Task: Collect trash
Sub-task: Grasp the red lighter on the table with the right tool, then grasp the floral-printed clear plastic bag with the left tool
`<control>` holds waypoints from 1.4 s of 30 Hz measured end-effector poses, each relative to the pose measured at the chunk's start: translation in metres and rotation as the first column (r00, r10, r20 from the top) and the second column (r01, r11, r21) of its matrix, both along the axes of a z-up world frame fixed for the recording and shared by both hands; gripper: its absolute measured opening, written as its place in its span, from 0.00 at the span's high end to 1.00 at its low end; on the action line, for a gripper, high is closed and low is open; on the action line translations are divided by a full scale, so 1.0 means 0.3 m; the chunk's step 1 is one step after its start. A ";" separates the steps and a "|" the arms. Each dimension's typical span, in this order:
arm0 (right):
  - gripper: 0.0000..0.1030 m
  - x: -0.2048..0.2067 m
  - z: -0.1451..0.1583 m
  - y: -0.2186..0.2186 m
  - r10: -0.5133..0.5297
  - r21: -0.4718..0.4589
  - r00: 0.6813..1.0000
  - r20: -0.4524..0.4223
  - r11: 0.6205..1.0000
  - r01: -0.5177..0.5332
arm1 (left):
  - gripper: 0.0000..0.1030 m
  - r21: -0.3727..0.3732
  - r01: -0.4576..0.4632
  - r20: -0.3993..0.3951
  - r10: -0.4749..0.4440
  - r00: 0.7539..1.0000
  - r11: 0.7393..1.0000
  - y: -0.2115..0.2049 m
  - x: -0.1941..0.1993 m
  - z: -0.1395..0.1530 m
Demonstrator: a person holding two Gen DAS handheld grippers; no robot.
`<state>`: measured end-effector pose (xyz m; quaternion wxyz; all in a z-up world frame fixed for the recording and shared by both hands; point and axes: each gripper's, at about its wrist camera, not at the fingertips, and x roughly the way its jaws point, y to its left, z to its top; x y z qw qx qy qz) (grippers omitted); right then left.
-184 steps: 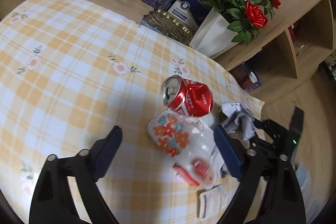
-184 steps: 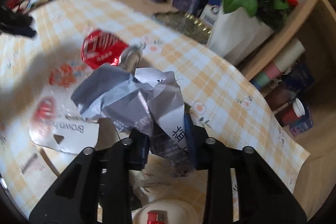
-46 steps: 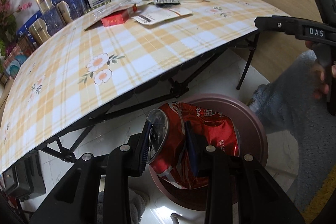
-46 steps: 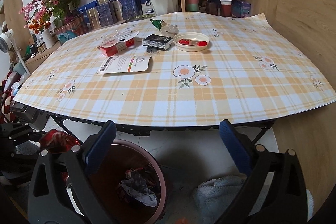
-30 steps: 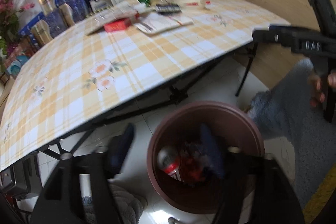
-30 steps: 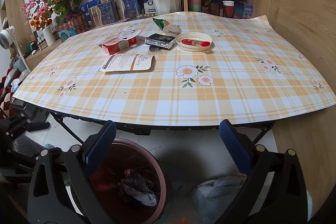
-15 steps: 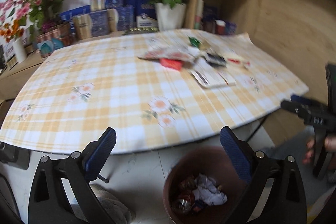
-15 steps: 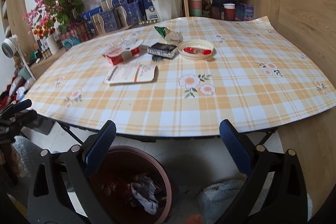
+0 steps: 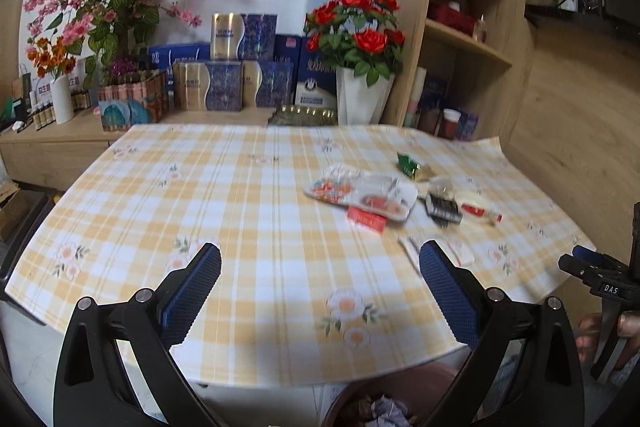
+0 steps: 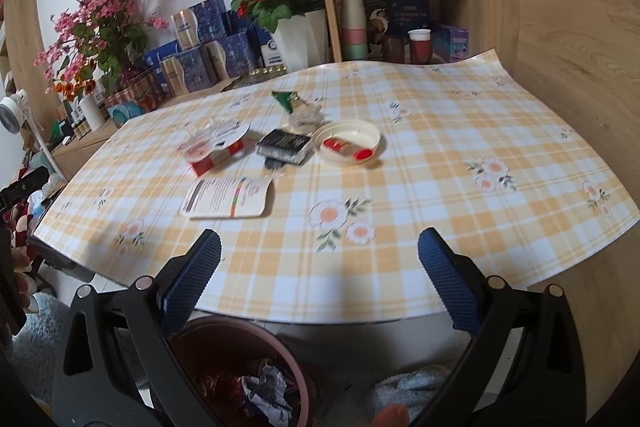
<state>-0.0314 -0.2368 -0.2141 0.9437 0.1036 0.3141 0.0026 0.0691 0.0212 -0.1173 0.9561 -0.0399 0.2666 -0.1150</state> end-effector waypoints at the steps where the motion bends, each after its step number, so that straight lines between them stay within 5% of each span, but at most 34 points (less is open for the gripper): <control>1: 0.06 0.005 0.005 -0.006 -0.002 0.000 1.000 0.002 1.000 0.002 | 0.06 0.000 0.001 0.007 -0.001 1.000 1.000 -0.003 0.008 0.006; 10: 0.06 0.088 0.015 -0.067 -0.009 -0.038 0.999 -0.037 0.999 0.008 | 0.06 0.033 -0.005 -0.002 0.005 1.000 0.999 -0.035 0.106 0.007; 20: 0.06 0.334 -0.003 -0.113 -0.010 -0.111 0.996 -0.092 0.994 0.000 | 0.06 0.006 -0.049 -0.080 0.050 0.996 0.999 -0.008 0.206 -0.034; 22: 0.14 0.384 -0.006 -0.106 0.021 -0.128 0.995 -0.094 0.991 -0.033 | 0.06 -0.004 -0.053 -0.110 0.052 0.993 0.999 -0.003 0.223 -0.049; 24: 0.37 0.458 -0.023 -0.098 0.059 -0.141 0.990 -0.130 0.987 -0.077 | 0.06 -0.023 -0.058 -0.140 0.054 0.989 0.998 0.003 0.240 -0.064; 27: 0.48 0.567 -0.054 -0.110 0.088 -0.102 0.979 -0.181 0.989 -0.108 | 0.06 -0.035 -0.062 -0.167 0.055 0.984 0.997 0.007 0.261 -0.082; 37: 0.64 0.736 -0.176 -0.075 0.161 -0.060 0.928 -0.337 0.980 -0.191 | 0.07 -0.152 -0.073 -0.251 0.033 0.968 0.986 0.006 0.347 -0.106; 42: 0.74 0.742 -0.192 -0.071 0.154 -0.060 0.927 -0.343 0.981 -0.185 | 0.18 -0.242 -0.082 -0.320 0.000 0.947 0.967 -0.012 0.419 -0.137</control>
